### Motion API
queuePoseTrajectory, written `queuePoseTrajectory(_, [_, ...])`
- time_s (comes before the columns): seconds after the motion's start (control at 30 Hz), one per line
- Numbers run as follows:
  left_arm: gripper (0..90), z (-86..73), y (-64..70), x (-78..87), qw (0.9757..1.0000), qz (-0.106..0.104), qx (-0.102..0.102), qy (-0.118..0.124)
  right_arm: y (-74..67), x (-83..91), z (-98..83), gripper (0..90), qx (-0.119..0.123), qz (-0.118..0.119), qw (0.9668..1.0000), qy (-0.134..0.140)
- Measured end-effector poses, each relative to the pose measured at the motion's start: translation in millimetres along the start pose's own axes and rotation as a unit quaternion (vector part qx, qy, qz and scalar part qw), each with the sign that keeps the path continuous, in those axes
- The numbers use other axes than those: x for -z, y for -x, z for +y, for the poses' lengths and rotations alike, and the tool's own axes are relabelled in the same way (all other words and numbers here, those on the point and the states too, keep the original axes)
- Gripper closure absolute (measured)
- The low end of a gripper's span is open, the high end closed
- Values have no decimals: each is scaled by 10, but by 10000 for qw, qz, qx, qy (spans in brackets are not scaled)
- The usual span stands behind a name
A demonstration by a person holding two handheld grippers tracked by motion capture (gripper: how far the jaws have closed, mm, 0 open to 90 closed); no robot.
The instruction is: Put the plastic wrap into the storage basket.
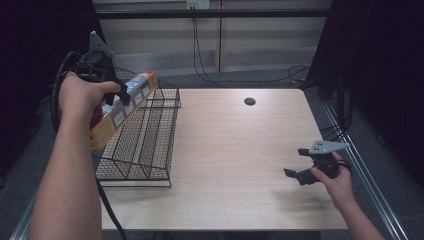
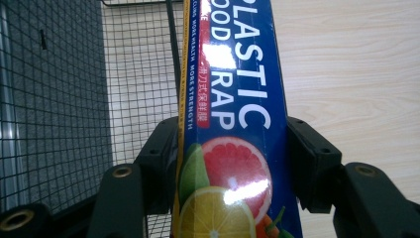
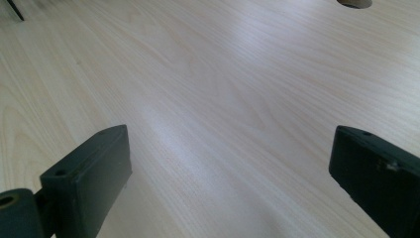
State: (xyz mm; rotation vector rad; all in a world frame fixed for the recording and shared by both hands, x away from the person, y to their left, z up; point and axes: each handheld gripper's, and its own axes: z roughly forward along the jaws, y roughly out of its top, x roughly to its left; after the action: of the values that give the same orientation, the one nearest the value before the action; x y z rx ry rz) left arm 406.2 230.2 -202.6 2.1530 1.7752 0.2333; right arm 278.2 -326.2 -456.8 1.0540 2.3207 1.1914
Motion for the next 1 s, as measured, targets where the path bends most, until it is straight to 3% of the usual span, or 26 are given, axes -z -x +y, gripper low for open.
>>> queuePoseTrajectory(0.63, [444, -61, -173, -86, 9994, 213, 270, 78, -4, -1, -1, 26, 6, 1, 10000, -1])
queuePoseTrajectory(1.0, [445, -100, -279, -54, 9982, 367, 434, 191, -9, -1, -1, 26, -6, 38, 10000, -10])
